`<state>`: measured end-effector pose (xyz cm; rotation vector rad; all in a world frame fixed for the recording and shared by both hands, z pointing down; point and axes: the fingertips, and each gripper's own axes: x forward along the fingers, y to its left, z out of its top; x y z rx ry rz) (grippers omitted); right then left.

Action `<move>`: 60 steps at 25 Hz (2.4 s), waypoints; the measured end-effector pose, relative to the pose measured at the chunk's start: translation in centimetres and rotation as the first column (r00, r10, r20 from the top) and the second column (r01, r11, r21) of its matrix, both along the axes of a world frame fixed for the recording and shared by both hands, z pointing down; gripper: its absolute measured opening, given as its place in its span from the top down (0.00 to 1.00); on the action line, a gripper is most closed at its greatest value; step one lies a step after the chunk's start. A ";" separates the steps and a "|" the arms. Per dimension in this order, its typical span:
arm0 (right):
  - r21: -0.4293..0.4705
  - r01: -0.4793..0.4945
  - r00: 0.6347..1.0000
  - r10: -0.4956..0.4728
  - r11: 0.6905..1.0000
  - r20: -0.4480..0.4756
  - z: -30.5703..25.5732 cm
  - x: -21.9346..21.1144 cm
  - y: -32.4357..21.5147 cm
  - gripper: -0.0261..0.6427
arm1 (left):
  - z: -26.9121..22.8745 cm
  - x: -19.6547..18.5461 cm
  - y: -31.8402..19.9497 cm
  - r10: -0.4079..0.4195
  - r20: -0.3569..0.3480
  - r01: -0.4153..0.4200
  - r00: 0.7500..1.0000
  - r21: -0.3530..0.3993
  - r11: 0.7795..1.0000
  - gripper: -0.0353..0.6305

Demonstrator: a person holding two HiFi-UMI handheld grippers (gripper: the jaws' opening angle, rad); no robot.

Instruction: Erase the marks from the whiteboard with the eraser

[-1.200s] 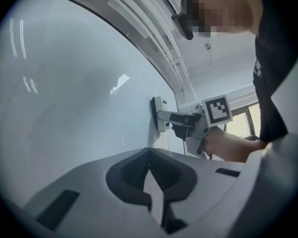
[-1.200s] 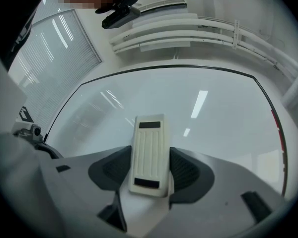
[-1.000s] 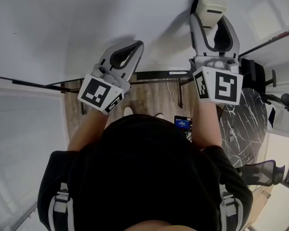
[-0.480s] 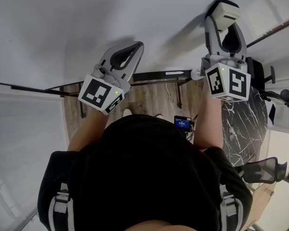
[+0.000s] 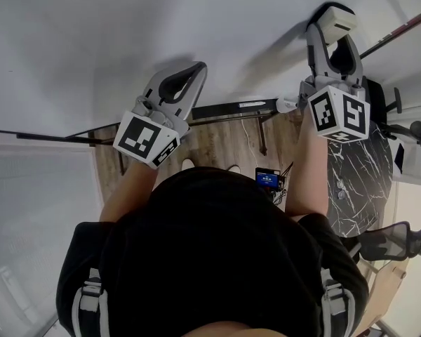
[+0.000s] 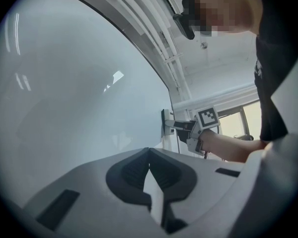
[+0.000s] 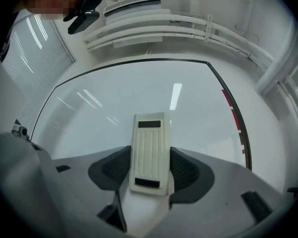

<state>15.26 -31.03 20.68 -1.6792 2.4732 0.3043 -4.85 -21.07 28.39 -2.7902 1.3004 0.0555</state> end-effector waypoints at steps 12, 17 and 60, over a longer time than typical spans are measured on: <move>0.000 0.133 0.991 -0.133 0.991 0.000 0.6 -0.7 3.4 0.60 | 0.6 0.6 0.2 0.035 -0.008 -0.035 0.999 -0.013 0.999 0.94; -0.011 0.199 0.978 -0.199 0.980 -0.057 3.0 -2.1 6.0 0.60 | 1.1 1.0 0.6 0.056 0.000 -0.056 0.998 -0.014 0.998 0.94; -0.218 0.441 0.895 -0.446 0.870 0.032 16.4 -10.1 10.8 0.60 | 8.1 2.6 3.2 0.151 0.001 -0.150 0.989 -0.086 0.985 0.94</move>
